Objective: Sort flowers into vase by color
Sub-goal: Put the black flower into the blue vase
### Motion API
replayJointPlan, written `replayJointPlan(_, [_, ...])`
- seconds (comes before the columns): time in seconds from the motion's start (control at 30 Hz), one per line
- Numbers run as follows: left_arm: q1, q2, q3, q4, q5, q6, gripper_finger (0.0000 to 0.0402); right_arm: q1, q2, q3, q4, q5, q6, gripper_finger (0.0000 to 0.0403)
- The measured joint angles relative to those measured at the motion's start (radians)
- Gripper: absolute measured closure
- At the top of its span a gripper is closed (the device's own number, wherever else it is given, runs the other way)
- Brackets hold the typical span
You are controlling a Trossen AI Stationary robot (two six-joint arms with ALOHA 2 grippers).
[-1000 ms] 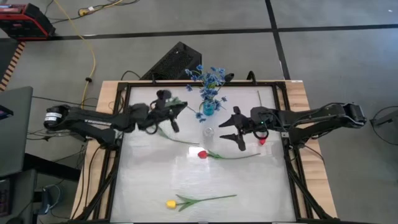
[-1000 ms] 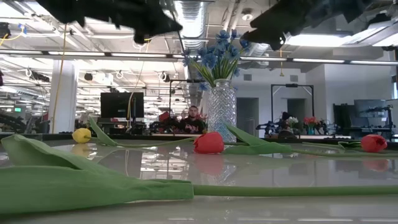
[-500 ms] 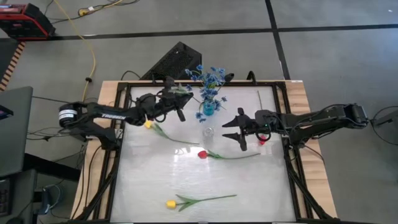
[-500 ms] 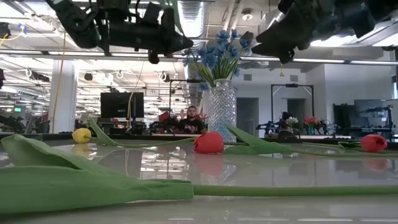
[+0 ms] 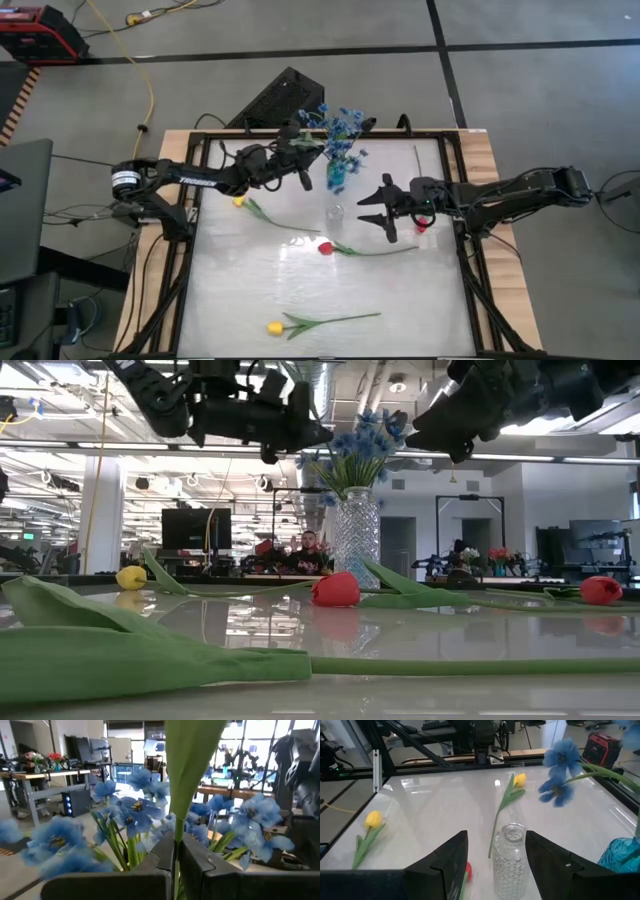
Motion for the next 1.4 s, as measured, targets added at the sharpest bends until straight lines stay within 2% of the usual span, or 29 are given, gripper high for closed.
replayJointPlan(0.17, [0.000, 0.001, 0.032, -0.075, -0.019, 0.026, 0.0401, 0.000, 0.000, 0.000, -0.011, 0.000, -0.003, 0.0180])
replayJointPlan(1.17, [0.016, 0.002, 0.033, -0.113, -0.036, 0.003, 0.0401, 0.000, 0.000, 0.000, -0.013, -0.003, -0.003, 0.0180])
replayJointPlan(1.4, [0.016, 0.095, 0.044, -0.065, -0.034, -0.009, 0.0401, 0.002, 0.000, 0.000, -0.013, -0.003, -0.002, 0.0180])
